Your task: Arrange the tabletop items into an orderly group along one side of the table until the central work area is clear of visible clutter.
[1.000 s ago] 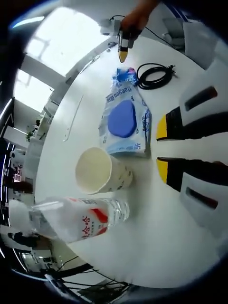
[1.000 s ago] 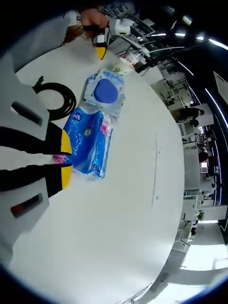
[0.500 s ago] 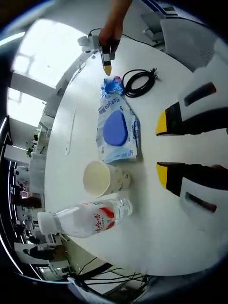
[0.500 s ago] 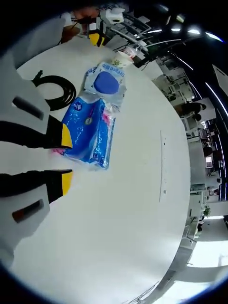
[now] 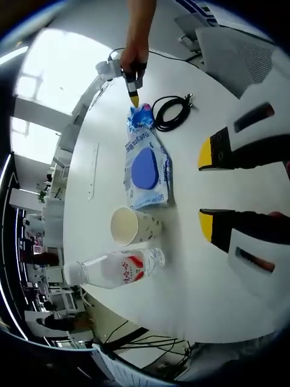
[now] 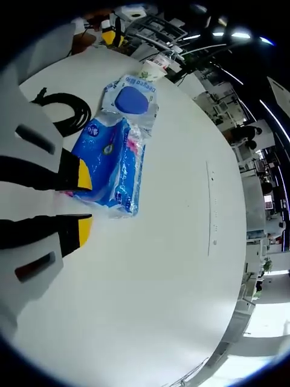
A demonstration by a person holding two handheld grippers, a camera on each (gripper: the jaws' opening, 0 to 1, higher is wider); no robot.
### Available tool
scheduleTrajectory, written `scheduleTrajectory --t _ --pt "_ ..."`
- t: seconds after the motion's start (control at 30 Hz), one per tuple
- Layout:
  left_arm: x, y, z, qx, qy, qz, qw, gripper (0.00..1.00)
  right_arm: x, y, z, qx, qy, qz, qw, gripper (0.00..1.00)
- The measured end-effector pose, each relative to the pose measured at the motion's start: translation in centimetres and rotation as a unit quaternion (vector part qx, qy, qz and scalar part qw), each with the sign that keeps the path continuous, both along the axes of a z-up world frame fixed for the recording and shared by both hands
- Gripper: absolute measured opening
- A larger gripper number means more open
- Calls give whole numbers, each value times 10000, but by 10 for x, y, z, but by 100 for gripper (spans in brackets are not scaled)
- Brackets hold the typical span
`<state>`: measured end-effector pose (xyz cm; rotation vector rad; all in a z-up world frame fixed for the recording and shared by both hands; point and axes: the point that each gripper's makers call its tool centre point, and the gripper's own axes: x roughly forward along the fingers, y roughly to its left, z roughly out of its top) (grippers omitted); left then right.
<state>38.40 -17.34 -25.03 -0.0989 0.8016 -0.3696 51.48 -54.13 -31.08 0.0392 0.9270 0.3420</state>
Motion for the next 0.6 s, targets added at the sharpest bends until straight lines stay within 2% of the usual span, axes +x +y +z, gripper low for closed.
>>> scheduleTrajectory --t 0.23,0.6 --pt "-1 5 9 66 -77 46 9999 25 4 0 1 -62 -89 23 9999 1" --pt "-1 11 14 -3 -128 190 9997 25 7 -5 3 -10 -167 -186 9997 0"
